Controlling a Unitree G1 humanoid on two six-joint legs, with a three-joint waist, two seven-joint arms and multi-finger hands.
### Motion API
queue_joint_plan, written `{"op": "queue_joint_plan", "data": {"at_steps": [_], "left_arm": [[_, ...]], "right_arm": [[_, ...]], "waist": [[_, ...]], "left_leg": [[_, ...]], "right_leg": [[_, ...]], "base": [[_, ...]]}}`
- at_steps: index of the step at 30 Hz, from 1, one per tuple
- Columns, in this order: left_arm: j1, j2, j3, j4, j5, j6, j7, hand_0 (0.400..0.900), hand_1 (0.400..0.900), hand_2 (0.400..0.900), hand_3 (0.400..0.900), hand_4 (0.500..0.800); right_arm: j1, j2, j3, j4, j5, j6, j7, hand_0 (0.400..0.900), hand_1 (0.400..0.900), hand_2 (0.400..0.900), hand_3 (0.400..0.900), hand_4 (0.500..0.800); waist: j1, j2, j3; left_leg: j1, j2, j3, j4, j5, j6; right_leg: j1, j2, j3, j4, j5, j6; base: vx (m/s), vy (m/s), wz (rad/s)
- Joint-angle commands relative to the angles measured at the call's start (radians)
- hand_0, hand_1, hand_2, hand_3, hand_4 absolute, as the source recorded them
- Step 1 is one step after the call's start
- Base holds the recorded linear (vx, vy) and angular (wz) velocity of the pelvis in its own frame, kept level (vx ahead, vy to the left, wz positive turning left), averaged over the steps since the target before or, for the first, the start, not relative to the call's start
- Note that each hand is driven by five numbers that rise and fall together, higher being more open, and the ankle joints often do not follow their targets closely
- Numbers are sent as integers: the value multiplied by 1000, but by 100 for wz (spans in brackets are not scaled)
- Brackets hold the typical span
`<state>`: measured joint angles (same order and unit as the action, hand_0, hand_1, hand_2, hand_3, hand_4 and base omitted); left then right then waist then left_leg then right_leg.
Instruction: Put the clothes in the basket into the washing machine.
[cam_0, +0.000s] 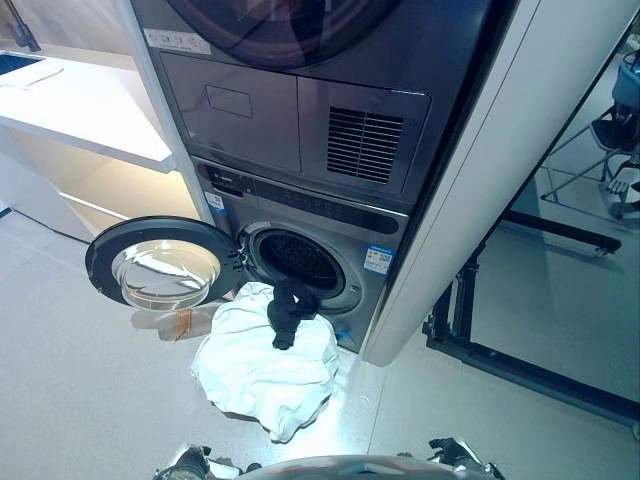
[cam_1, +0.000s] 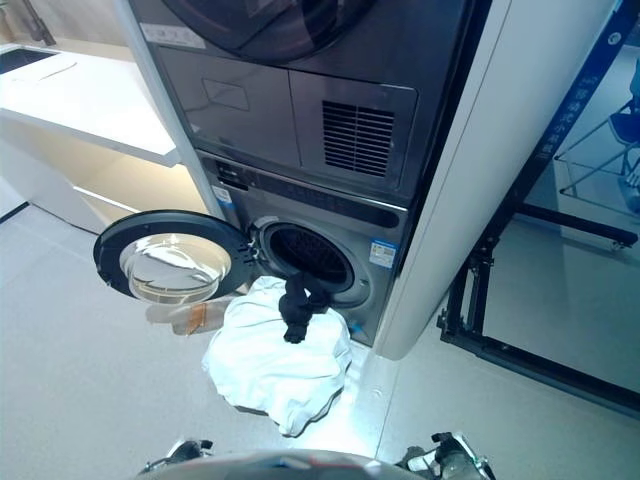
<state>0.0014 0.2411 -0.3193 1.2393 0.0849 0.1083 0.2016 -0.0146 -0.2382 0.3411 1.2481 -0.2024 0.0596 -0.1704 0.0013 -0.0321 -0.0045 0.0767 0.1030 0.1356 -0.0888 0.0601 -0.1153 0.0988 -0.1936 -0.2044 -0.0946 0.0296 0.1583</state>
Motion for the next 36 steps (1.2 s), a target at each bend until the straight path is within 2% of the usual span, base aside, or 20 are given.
{"op": "queue_joint_plan", "data": {"at_steps": [1, 5, 11, 12, 14, 15, 17, 18, 19, 23, 25, 26, 28, 30, 32, 33, 36], "left_arm": [[-78, 26, -35, 59, 83, -9, -4, 900, 900, 900, 900, 800], [-80, 30, -44, 48, 67, -38, 10, 900, 900, 900, 900, 800], [-103, 22, -38, 44, -26, -10, 45, 900, 900, 900, 900, 800], [-117, 17, -31, 42, -55, -12, 64, 900, 900, 900, 900, 800], [-132, 12, -17, 44, -89, -37, 94, 900, 900, 900, 900, 800], [-136, 13, -15, 42, -106, -44, 97, 900, 900, 900, 900, 800], [-138, 13, -14, 20, -175, -65, 98, 900, 900, 900, 900, 800], [-136, 12, -13, 13, -177, -71, 94, 900, 900, 900, 900, 800], [-129, 14, -8, 4, -155, -81, 87, 900, 900, 900, 900, 800], [-111, 24, 5, 1, -117, -114, 80, 900, 900, 900, 900, 800], [-108, 23, 12, 6, -80, -133, 75, 900, 900, 900, 900, 800], [-107, 24, 13, 6, -67, -132, 74, 900, 900, 900, 900, 800], [-104, 26, 14, 11, -60, -135, 74, 900, 900, 900, 900, 800], [-107, 40, 20, 8, -53, -151, 64, 900, 900, 900, 900, 800], [-111, 59, 22, 0, -40, -151, 59, 900, 900, 900, 900, 800], [-116, 73, 28, 1, -36, -156, 57, 900, 900, 900, 900, 800], [-128, 102, 25, -17, -11, -161, 58, 900, 900, 900, 900, 800]], "right_arm": [[-88, -37, 64, 25, -43, -6, 8, 900, 900, 900, 900, 800], [-91, -37, 64, 38, 3, 25, -7, 900, 900, 900, 900, 800], [-124, -37, 75, 26, 16, 2, -5, 900, 900, 900, 900, 800], [-142, -37, 83, 18, 37, 0, -16, 900, 900, 900, 900, 800], [-165, -48, 85, 12, 42, 4, -18, 900, 900, 900, 900, 800], [-169, -53, 83, 8, 35, 9, -19, 900, 900, 900, 900, 800], [-167, -77, 78, -8, 20, 48, -30, 900, 900, 900, 900, 800], [-165, -82, 75, -5, 23, 58, -36, 900, 900, 900, 900, 800], [-158, -87, 66, 5, 29, 64, -46, 900, 900, 900, 900, 800], [-145, -81, 49, 20, 51, 44, -76, 900, 900, 900, 900, 800], [-147, -73, 34, 25, 57, 36, -92, 900, 900, 900, 900, 800], [-142, -69, 23, 33, 58, 22, -103, 900, 900, 900, 900, 800], [-127, -65, 3, 36, 52, 14, -113, 900, 900, 900, 900, 800], [-93, -66, -31, 41, 37, -24, -114, 900, 900, 900, 900, 800], [-78, -64, -56, 41, 38, -43, -118, 900, 900, 900, 900, 800], [-72, -61, -67, 42, 43, -55, -110, 900, 900, 900, 900, 800], [-56, -54, -77, 23, 58, -64, -99, 900, 900, 900, 900, 800]], "waist": [[35, -13, 5], [41, -13, 5], [52, -18, 34], [54, -26, 56], [56, -51, 92], [56, -54, 103], [73, -34, 152], [80, -25, 164], [100, -6, 176], [146, 17, 184], [155, 11, 171], [145, -3, 159], [140, -16, 148], [134, -32, 145], [139, -41, 137], [144, -49, 130], [133, -56, 117]], "left_leg": [[38, -30, 21, 1, -125, 62], [38, -27, 16, 1, -125, 62], [8, 3, 1, 31, -106, 45], [-39, 11, -9, 113, -117, 38], [-138, -5, -13, 318, -139, 49], [-184, -6, -15, 392, -128, 48], [-304, 16, 20, 477, -31, 20], [-323, 20, 39, 461, -18, 15], [-366, 28, 83, 391, 24, 9], [-402, 25, 153, 208, 97, 6], [-396, 29, 195, 198, 68, 26], [-371, 23, 221, 206, 26, 57], [-363, 15, 219, 242, -12, 77], [-376, 28, 213, 329, -68, 106], [-366, 35, 213, 336, -83, 122], [-360, 30, 215, 337, -93, 136], [-305, -10, 209, 294, -120, 175]], "right_leg": [[0, 8, -17, 14, -8, 0], [1, 12, -19, 15, -12, -3], [-22, 39, -3, 28, -26, -28], [-44, 43, 7, 37, -23, -43], [-86, 26, 10, 62, -12, -66], [-98, 24, 4, 71, -10, -73], [-86, 30, -12, 90, -22, -92], [-73, 31, -19, 92, -30, -91], [-42, 42, -28, 88, -48, -86], [54, 82, -50, 56, -94, -76], [84, 79, -67, 55, -118, -73], [90, 56, -79, 68, -126, -62], [94, 35, -76, 95, -137, -52], [108, 12, -69, 145, -171, -48], [118, -9, -83, 210, -191, -29], [128, -24, -89, 257, -176, -16], [53, -81, -72, 466, -18, 20]], "base": [[53, -49, 10], [57, -63, 4], [16, -115, 6], [-74, -109, 17], [-80, -118, 16], [-32, -59, 15], [56, 56, 18], [235, 167, 23], [284, 154, 17], [301, 106, 5], [266, 153, 13], [279, 182, 17], [246, 129, 7], [310, 102, -3], [337, 96, -25], [328, 74, -35], [266, 87, -10]]}}
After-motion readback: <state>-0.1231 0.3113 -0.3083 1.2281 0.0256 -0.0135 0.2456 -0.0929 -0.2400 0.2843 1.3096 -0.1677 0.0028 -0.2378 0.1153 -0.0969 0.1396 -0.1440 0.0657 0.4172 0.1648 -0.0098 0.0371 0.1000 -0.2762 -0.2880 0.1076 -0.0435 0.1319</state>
